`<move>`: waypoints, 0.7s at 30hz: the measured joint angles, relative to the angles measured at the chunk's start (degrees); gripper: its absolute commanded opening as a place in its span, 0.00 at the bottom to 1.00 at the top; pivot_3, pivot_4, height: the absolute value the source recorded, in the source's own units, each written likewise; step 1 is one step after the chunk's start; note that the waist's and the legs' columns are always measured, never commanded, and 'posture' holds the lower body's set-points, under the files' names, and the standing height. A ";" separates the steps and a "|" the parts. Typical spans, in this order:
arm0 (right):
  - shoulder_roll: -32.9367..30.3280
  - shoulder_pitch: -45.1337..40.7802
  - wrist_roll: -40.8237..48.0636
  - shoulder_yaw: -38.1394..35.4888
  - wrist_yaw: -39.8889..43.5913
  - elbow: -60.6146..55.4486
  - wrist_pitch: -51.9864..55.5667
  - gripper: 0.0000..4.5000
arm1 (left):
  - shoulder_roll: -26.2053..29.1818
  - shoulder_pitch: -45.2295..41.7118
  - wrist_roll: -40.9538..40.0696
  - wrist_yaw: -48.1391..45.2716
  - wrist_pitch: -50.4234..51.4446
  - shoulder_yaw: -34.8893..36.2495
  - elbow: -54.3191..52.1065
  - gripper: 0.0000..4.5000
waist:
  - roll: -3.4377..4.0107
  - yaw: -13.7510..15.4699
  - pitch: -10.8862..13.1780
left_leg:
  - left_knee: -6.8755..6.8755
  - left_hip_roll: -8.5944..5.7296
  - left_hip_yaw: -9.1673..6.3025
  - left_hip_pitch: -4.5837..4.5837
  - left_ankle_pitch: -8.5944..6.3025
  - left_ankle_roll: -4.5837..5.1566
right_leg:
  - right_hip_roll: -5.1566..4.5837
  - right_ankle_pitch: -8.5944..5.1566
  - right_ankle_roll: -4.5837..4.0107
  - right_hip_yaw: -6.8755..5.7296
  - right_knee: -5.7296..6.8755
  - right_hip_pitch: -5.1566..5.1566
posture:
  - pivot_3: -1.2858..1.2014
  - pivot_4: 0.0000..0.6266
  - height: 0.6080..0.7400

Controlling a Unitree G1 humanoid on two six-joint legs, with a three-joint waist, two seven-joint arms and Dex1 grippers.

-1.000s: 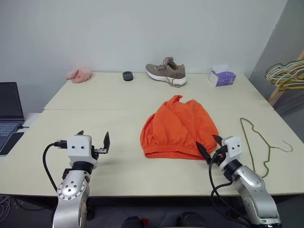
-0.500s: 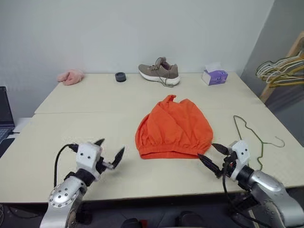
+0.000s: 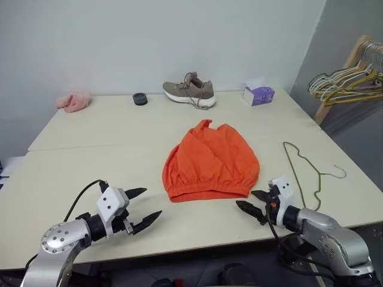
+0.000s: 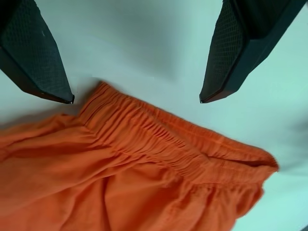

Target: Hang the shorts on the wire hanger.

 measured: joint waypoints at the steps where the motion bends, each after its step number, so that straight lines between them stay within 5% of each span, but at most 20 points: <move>1: 0.11 -0.85 -0.43 0.32 -0.01 0.77 0.13 0.99 | 0.24 -0.37 -1.54 -0.63 1.10 0.43 -0.07 1.00 | 0.01 0.02 0.00 | 0.00 0.00 0.00 -0.01 0.00 0.00 | 0.00 -0.01 0.01 -0.01 0.00 0.00 | 0.44 0.00 1.00; 4: 0.64 -2.75 -1.21 1.15 -0.04 2.31 0.09 0.99 | 1.60 -0.78 -4.85 -2.17 4.42 0.81 -0.57 1.00 | 0.01 0.03 0.01 | -0.03 0.04 -0.02 -0.01 -0.01 0.01 | 0.04 -0.02 0.02 -0.02 0.01 -0.01 | 0.45 0.00 1.00; 6: 1.69 -4.29 -1.66 1.77 -0.33 3.57 -0.04 0.91 | 2.67 -0.80 -6.85 -3.37 6.85 0.98 -1.21 1.00 | 0.02 0.01 0.01 | -0.03 0.05 -0.03 0.01 -0.01 0.01 | 0.05 -0.01 0.02 -0.01 0.03 -0.02 | 0.45 0.00 1.00; 14: 2.30 -9.05 -5.51 3.31 -0.81 7.85 -2.13 0.30 | 3.19 -1.81 -13.96 -2.70 13.83 5.24 -4.51 1.00 | 0.01 0.14 0.01 | -0.03 0.03 -0.01 0.01 0.00 0.01 | 0.05 0.00 0.03 0.02 0.04 -0.01 | 0.45 0.00 1.00; 18: -3.02 -15.69 -8.59 4.19 3.49 14.38 -5.79 0.01 | 5.38 -2.07 -19.86 -2.06 19.67 7.25 -10.78 1.00 | 0.05 0.15 0.05 | -0.01 0.00 0.05 0.02 0.00 0.01 | 0.04 0.03 0.08 0.09 0.01 0.01 | 0.45 0.00 1.00; 21: -8.76 -24.98 -12.09 5.15 10.29 24.92 -10.30 0.01 | 6.85 -2.20 -21.73 -1.68 22.42 7.83 -12.56 1.00 | 0.24 0.09 0.19 | 0.01 -0.03 0.10 0.09 0.00 0.02 | 0.04 0.05 0.09 0.08 0.03 0.03 | 0.45 0.00 1.00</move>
